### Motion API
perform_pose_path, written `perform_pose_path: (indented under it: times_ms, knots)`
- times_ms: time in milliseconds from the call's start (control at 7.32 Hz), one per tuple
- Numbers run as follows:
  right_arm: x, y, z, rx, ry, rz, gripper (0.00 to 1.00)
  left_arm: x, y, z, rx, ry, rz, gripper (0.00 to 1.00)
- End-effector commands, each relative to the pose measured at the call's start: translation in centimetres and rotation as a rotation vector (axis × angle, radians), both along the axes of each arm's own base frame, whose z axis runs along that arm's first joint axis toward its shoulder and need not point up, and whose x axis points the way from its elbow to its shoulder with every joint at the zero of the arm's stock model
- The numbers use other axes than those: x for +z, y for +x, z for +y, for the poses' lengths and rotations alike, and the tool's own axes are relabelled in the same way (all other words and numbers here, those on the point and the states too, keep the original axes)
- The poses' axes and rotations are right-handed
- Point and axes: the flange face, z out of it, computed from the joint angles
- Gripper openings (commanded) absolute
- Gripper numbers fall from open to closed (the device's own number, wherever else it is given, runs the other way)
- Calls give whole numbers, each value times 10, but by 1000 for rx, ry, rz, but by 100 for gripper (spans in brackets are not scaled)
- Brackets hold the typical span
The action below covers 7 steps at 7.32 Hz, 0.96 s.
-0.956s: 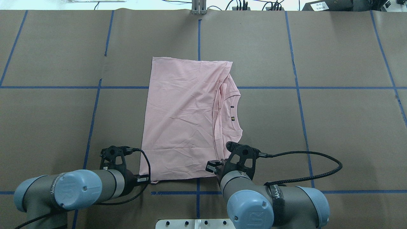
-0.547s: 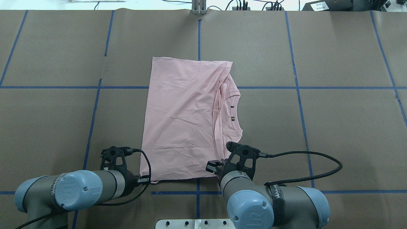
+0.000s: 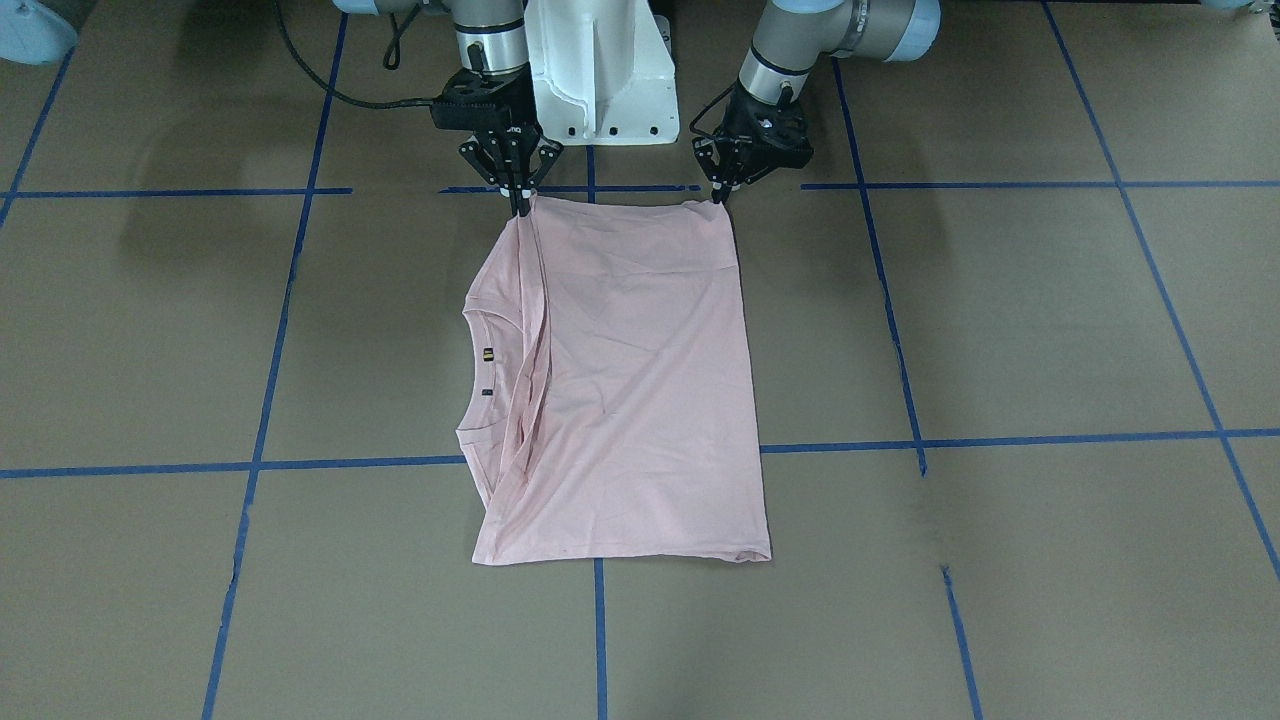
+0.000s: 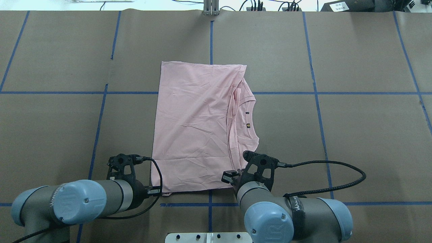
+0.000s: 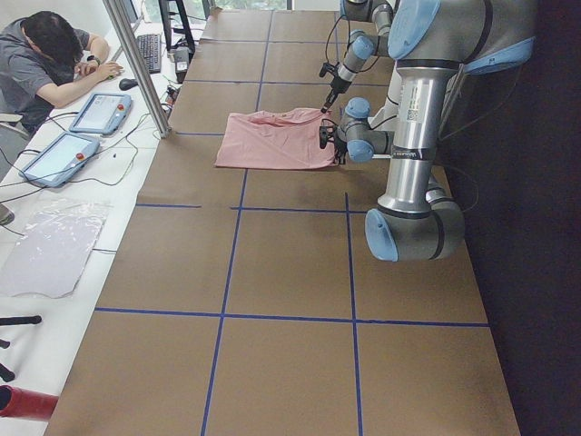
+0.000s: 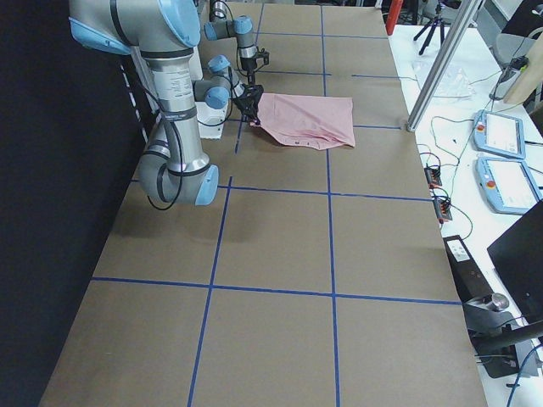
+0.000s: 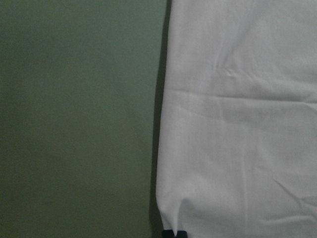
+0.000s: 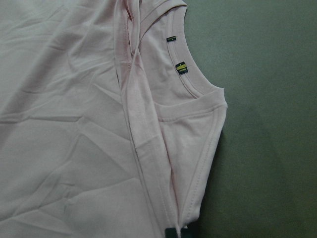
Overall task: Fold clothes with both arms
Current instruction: 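Grasp the near edge corners with both grippers, then lift the near edge with both grippers and fold it away from the robot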
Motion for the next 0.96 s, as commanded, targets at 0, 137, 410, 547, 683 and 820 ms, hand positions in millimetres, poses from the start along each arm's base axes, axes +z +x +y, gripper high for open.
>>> perform_pose_path:
  times_ms: [0, 137, 410, 547, 683, 820]
  knots:
    - [-25, 46, 6, -9, -5, -7, 0, -73, -66, 18, 86, -7, 22, 0]
    - [-52, 88, 18, -43, -28, 5, 0, -114, -94, 26, 117, -19, 45, 0]
    - [-75, 133, 36, -78, -37, -8, 0, -169, -121, 26, 132, 6, 59, 0]
    - [-71, 124, 37, -80, -39, 10, 0, -165, -115, 20, 125, 10, 39, 0]
    - [-72, 108, 37, -86, -35, 25, 0, -157, -112, 2, 110, 42, 6, 0]
    - [-78, 90, 12, -44, -31, 43, 0, -149, -109, -19, 92, 66, -31, 0]
